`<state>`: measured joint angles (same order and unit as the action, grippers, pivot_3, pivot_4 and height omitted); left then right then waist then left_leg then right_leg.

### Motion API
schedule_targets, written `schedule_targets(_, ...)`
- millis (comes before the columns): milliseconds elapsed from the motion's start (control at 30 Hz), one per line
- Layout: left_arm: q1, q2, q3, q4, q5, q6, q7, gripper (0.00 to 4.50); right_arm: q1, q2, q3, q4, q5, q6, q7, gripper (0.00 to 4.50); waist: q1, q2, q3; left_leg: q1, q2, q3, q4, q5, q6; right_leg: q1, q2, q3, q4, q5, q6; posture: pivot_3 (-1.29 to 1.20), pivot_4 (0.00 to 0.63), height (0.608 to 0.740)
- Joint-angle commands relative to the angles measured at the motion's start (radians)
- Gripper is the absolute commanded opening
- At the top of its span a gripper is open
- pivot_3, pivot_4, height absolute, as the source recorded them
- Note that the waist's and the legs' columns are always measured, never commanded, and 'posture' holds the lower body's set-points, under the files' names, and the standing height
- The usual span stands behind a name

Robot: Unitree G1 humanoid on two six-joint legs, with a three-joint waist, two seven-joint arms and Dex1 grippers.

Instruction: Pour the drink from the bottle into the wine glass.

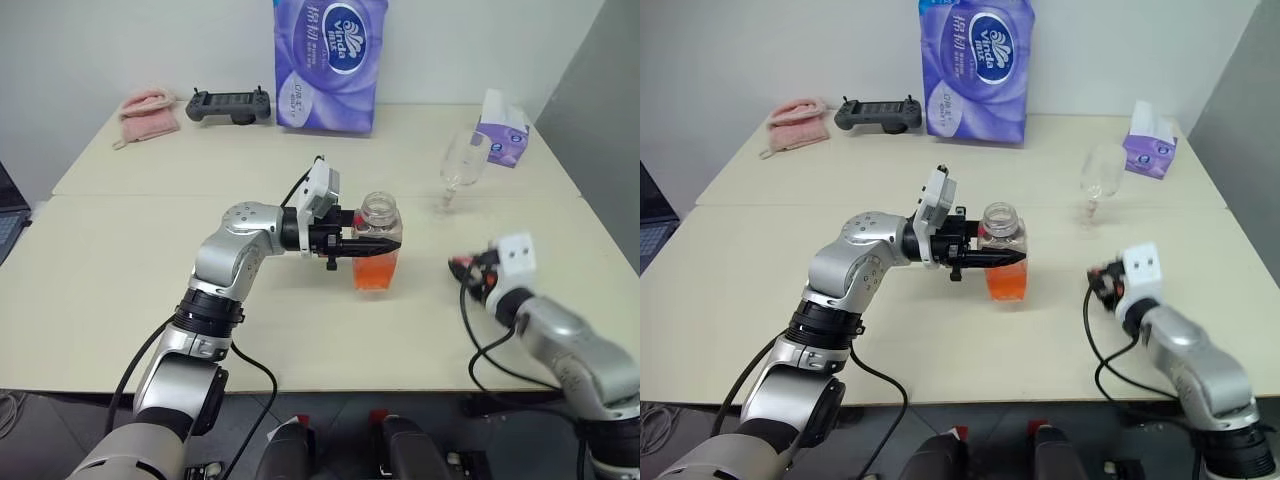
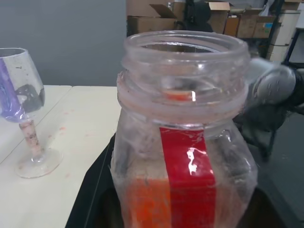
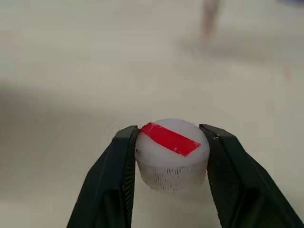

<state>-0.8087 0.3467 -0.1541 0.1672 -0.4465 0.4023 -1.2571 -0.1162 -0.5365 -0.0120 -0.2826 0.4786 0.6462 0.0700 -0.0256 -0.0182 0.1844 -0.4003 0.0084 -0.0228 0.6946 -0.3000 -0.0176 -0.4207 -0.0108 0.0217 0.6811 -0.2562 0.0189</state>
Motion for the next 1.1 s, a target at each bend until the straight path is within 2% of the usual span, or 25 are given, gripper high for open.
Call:
schedule_targets(33,-0.023,-0.003,0.007,-0.028,-0.006,-0.023,-0.007,1.76,-0.033,0.049,-0.034,0.015,-0.042,-0.044,-0.003,1.82,-0.006,0.000,0.000,0.001,0.001,0.000,0.000,0.000,0.000,0.000,0.001,0.000,0.000,0.000,0.000,0.00,0.150,0.740)
schedule_targets(67,-0.024,-0.003,0.008,-0.027,-0.005,-0.024,-0.007,1.76,-0.040,0.073,-0.041,0.037,-0.043,-0.036,-0.009,1.82,-0.006,0.000,0.000,0.001,0.002,0.000,0.000,0.000,0.000,0.000,0.002,0.000,0.000,0.000,0.000,0.00,0.150,0.740)
schedule_targets(333,-0.021,0.001,0.009,-0.034,-0.006,-0.017,-0.005,1.76,-0.041,0.093,-0.053,0.013,-0.098,-0.007,0.031,4.41,-0.003,0.000,0.000,0.000,0.001,-0.001,-0.001,0.000,0.000,0.001,0.002,-0.001,-0.001,0.000,0.000,0.00,0.150,0.740)
schedule_targets(467,-0.017,0.000,0.010,-0.038,-0.008,-0.016,0.000,1.76,-0.028,0.080,-0.077,-0.035,-0.099,0.020,0.058,4.46,-0.002,0.000,0.000,0.000,0.001,-0.001,-0.001,0.000,0.000,0.001,0.002,-0.001,-0.001,0.000,0.000,0.00,0.150,0.740)
schedule_targets(567,-0.014,-0.002,0.012,-0.035,-0.003,-0.022,0.008,1.76,-0.007,0.026,-0.101,-0.106,-0.105,0.036,0.105,4.46,-0.002,0.000,0.000,0.000,0.001,-0.001,-0.001,0.000,0.000,0.001,0.002,-0.001,-0.001,0.000,0.000,0.00,0.150,0.740)
schedule_targets(667,-0.016,-0.001,0.028,-0.016,0.012,-0.037,0.043,1.76,0.016,-0.053,-0.180,-0.238,-0.038,0.002,0.230,4.46,0.000,0.001,0.000,0.000,0.001,-0.002,0.000,0.000,0.000,0.001,0.002,-0.001,-0.001,0.000,0.000,0.00,0.150,0.740)
schedule_targets(733,-0.020,0.001,0.037,0.001,0.023,-0.054,0.060,1.76,0.014,-0.072,-0.233,-0.303,0.048,-0.009,0.307,4.46,0.000,0.001,0.000,0.000,0.001,-0.002,-0.001,0.000,0.000,0.001,0.002,-0.001,-0.001,0.000,0.000,0.00,0.150,0.740)
schedule_targets(833,-0.033,0.002,0.065,0.054,0.046,-0.088,0.119,1.76,-0.052,-0.155,-0.322,-0.414,0.370,0.119,0.433,4.46,-0.003,0.001,0.000,0.001,0.001,-0.002,-0.001,0.000,0.000,0.001,0.002,-0.001,-0.001,0.000,0.000,0.00,0.150,0.740)
schedule_targets(900,-0.045,0.006,0.077,0.082,0.066,-0.114,0.155,1.76,-0.140,-0.203,-0.356,-0.408,0.558,0.198,0.413,4.46,-0.006,0.001,0.000,0.001,0.002,-0.002,-0.001,0.000,0.000,0.001,0.002,-0.001,0.000,0.000,0.000,0.00,0.150,0.740)
schedule_targets(967,-0.058,0.008,0.088,0.106,0.081,-0.132,0.183,1.76,-0.215,-0.237,-0.365,-0.386,0.683,0.246,0.371,4.46,-0.002,0.000,0.000,0.001,0.002,-0.003,0.000,0.000,0.000,0.002,0.002,-0.003,-0.001,0.000,0.000,0.00,0.150,0.740)
schedule_targets(1100,-0.107,0.018,0.125,0.211,0.174,-0.215,0.356,1.76,-0.424,-0.274,-0.292,-0.336,0.790,0.295,0.321,4.46,0.001,0.000,0.000,0.000,0.001,-0.003,0.000,0.000,0.000,0.002,0.001,-0.003,-0.001,0.000,0.000,0.00,0.150,0.740)
